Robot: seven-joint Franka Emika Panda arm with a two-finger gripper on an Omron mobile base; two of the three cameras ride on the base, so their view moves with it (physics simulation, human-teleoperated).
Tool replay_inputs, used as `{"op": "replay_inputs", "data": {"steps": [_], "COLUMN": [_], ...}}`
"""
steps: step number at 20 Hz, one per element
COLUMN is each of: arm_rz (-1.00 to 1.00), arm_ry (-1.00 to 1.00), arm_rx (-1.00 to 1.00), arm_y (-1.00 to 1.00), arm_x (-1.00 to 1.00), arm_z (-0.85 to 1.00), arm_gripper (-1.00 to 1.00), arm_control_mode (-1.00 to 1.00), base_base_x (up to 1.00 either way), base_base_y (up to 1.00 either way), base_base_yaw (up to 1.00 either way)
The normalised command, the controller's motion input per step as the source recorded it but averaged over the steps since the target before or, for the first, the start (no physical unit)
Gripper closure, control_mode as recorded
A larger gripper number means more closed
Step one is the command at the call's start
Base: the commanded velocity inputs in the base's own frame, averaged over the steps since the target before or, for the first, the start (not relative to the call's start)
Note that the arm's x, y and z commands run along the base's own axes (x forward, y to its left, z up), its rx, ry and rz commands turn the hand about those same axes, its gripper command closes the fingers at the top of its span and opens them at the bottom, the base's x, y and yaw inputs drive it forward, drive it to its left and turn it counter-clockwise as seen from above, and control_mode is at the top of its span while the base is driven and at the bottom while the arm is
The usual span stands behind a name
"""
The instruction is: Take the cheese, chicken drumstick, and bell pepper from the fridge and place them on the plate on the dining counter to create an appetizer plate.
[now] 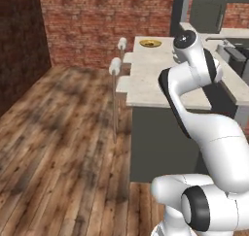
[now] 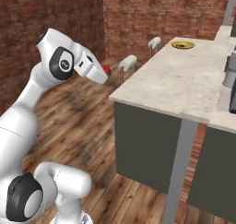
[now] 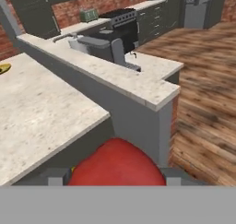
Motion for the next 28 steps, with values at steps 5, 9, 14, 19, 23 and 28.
{"op": "replay_inputs", "data": {"steps": [5, 9, 14, 19, 23, 28], "arm_rz": [0.00, 0.00, 0.00, 0.00, 0.00, 0.00], "arm_ry": [0.00, 0.00, 0.00, 0.00, 0.00, 0.00], "arm_rx": [0.00, 0.00, 0.00, 0.00, 0.00, 0.00], "arm_y": [0.00, 0.00, 0.00, 0.00, 0.00, 0.00], "arm_x": [0.00, 0.00, 0.00, 0.00, 0.00, 0.00], "arm_z": [0.00, 0.00, 0.00, 0.00, 0.00, 0.00], "arm_gripper": [1.00, 1.00, 1.00, 1.00, 1.00, 1.00], "arm_control_mode": [1.00, 1.00, 1.00, 1.00, 1.00, 1.00], "base_base_x": [0.33, 0.71, 1.00, 1.00, 1.00, 0.82], "base_base_y": [1.00, 1.00, 1.00, 0.94, 0.98, 1.00], "base_base_yaw": [-0.12, -0.23, -0.47, -0.69, -0.68, -0.55]}}
